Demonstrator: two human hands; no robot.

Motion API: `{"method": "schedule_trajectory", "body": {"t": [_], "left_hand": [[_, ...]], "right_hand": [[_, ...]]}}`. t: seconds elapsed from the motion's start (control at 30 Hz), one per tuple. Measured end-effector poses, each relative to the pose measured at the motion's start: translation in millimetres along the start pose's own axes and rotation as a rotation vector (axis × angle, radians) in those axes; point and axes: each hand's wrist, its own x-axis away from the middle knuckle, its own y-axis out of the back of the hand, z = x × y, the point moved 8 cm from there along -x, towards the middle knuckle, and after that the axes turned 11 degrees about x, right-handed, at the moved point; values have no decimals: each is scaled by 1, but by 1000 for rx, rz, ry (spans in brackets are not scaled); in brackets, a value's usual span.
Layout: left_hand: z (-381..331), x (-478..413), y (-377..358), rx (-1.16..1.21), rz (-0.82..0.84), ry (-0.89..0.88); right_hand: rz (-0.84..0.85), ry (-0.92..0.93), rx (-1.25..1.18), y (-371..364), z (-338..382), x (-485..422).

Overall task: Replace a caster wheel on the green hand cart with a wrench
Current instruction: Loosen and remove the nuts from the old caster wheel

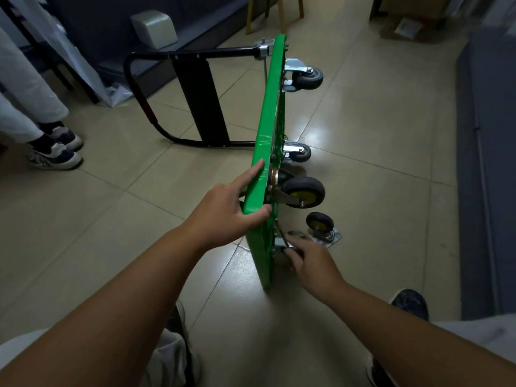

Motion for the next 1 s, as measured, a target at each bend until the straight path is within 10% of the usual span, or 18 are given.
{"method": "schedule_trajectory", "body": {"t": [0.27,0.67,1.0], "left_hand": [[-5,0,5,109,44,-8],[-5,-2,5,91,43,-25],[7,-7,6,88,14,4]], "right_hand": [[90,-471,-758,46,33,11],[269,-472,-657,44,74,-9],[71,-374,-683,30,70,-7]]}}
